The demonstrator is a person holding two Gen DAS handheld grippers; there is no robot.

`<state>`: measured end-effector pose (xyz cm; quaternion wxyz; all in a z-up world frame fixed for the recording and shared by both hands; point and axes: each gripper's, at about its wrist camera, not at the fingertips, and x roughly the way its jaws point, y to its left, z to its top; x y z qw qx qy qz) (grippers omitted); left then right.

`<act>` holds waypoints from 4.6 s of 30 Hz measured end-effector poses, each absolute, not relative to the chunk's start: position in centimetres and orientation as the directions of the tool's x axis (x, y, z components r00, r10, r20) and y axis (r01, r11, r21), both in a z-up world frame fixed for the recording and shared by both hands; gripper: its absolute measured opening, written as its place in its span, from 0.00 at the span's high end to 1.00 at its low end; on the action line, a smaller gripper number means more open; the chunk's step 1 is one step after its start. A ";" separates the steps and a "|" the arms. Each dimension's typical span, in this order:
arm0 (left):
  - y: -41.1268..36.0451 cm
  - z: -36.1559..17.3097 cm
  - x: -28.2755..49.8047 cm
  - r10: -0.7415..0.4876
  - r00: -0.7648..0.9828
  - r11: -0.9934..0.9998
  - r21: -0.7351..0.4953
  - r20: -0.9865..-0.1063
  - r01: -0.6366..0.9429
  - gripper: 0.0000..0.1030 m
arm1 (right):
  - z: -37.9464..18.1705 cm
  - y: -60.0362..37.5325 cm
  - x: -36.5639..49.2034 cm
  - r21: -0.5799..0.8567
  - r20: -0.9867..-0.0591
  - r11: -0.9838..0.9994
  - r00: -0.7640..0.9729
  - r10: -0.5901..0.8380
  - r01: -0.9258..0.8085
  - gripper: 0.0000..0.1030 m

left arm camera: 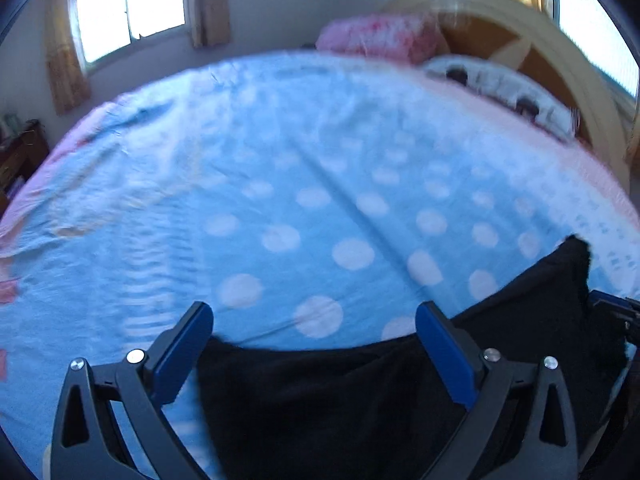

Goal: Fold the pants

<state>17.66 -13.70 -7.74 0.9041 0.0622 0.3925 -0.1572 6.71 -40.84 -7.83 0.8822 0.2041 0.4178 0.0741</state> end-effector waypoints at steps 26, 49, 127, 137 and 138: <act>-10.1 -12.1 5.7 -0.280 0.617 0.947 -0.107 -0.736 0.302 0.00 | -8.0 -36.1 -2.2 0.275 -0.734 0.960 0.631 0.251 -0.061 0.52; -9.2 -13.3 4.6 -0.324 0.570 0.934 -0.158 -0.755 0.321 0.00 | -5.6 -37.2 -2.5 0.255 -0.682 0.963 0.690 0.244 -0.089 0.47; 8.5 -2.5 10.3 -0.245 0.786 0.969 -0.178 -0.568 0.174 0.94 | 1.3 -21.3 18.4 0.406 -0.613 0.772 0.481 0.627 -0.489 0.83; 19.4 -2.2 14.2 -0.013 0.836 0.994 -0.095 -0.548 -0.046 0.94 | 1.5 -7.8 27.5 0.425 -0.584 0.660 0.369 0.723 -0.619 0.83; 19.8 -2.8 14.7 -0.004 0.831 0.994 -0.094 -0.556 -0.058 0.94 | 1.1 -7.1 28.0 0.426 -0.586 0.657 0.364 0.724 -0.622 0.83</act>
